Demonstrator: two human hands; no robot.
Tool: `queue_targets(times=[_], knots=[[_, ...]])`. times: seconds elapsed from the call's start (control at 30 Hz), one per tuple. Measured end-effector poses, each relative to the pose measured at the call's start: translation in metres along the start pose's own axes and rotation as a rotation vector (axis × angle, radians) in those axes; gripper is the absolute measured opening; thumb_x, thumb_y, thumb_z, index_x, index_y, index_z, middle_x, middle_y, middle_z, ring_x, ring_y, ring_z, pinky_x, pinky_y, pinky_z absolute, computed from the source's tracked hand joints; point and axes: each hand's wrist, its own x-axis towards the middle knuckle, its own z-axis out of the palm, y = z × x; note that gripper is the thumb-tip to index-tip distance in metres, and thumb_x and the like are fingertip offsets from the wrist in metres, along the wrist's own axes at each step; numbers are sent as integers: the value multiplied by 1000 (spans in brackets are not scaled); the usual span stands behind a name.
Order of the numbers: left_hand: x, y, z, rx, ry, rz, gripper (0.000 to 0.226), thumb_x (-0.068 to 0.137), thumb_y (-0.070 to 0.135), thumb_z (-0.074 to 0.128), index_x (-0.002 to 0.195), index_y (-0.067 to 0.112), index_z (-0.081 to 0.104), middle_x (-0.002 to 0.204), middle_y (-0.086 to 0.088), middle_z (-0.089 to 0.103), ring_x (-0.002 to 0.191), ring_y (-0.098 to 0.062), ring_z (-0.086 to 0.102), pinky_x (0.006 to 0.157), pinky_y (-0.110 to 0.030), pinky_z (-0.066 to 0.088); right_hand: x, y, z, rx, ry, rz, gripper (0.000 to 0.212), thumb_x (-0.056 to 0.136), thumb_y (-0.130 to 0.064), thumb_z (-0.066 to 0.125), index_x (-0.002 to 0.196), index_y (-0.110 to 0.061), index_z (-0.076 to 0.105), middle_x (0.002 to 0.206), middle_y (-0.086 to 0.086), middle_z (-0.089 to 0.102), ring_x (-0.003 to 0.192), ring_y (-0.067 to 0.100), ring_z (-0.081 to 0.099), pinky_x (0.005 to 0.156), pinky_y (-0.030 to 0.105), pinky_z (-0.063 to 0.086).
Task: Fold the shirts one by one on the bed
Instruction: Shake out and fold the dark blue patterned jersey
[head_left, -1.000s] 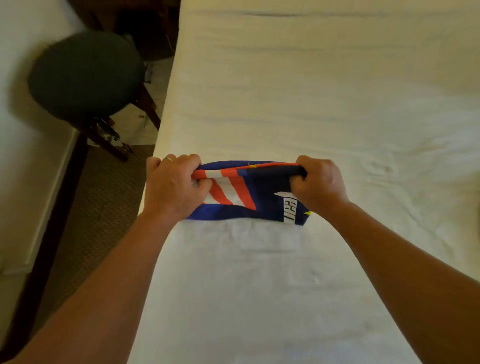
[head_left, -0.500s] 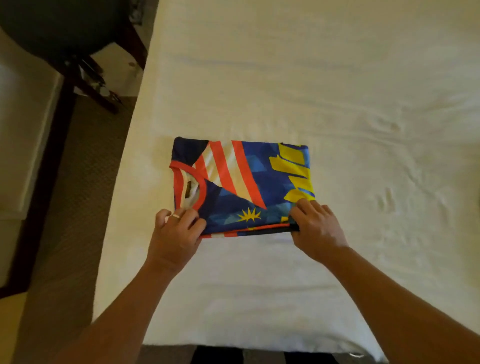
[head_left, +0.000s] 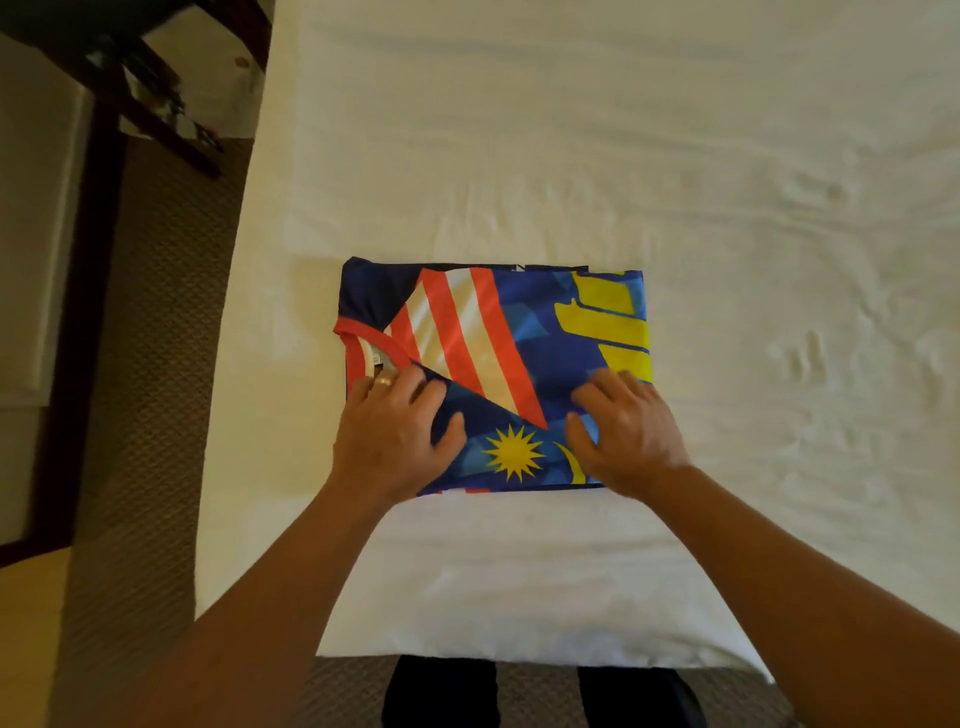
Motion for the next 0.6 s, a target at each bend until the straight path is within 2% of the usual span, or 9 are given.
queue_targets(times=[0.1, 0.17, 0.23, 0.33, 0.43, 0.53, 0.6], knots=[[36, 3, 12, 49, -32, 6, 53, 93, 48, 48, 129, 12, 61, 131, -12, 59, 116, -36, 57, 93, -50, 45, 30, -10, 8, -84, -7, 35, 44, 91, -40, 49, 117, -10, 67, 125, 12, 61, 104, 36, 57, 80, 47, 51], [53, 2, 28, 94, -116, -4, 67, 95, 57, 43, 149, 16, 46, 154, -16, 43, 140, -41, 40, 107, -58, 36, 45, -12, 18, -157, -96, 63, 59, 95, -51, 39, 139, -15, 57, 152, 13, 45, 129, 39, 48, 95, 51, 45], [61, -6, 43, 130, -172, -46, 75, 97, 65, 32, 158, 23, 29, 165, -16, 24, 151, -42, 22, 114, -63, 25, 52, -10, 28, -214, -195, 105, 69, 98, -61, 27, 153, -22, 40, 165, 11, 23, 147, 38, 30, 108, 54, 35], [60, -31, 63, 124, -164, -111, 76, 98, 71, 24, 161, 29, 20, 170, -7, 12, 154, -38, 13, 117, -64, 18, 47, 5, 43, -270, -239, 158, 73, 98, -70, 16, 160, -30, 21, 169, 8, 7, 153, 36, 14, 115, 57, 25], [56, -41, 68, 113, -144, -104, 75, 98, 70, 27, 161, 29, 22, 170, -2, 11, 154, -36, 15, 119, -62, 18, 40, 16, 49, -270, -237, 185, 75, 97, -72, 15, 161, -33, 14, 169, 7, 4, 155, 35, 9, 118, 58, 21], [59, -40, 68, 79, -164, -129, 74, 96, 69, 32, 160, 30, 25, 170, 0, 14, 154, -35, 16, 119, -61, 18, 41, 17, 48, -219, -236, 174, 73, 98, -71, 20, 160, -33, 19, 169, 6, 7, 154, 33, 11, 118, 55, 20], [60, -37, 59, 37, -154, -139, 73, 95, 65, 39, 157, 27, 31, 168, -2, 21, 153, -35, 19, 121, -60, 17, 40, 18, 41, -134, -186, 197, 68, 98, -66, 29, 156, -30, 32, 167, 7, 17, 151, 33, 19, 116, 53, 23]])
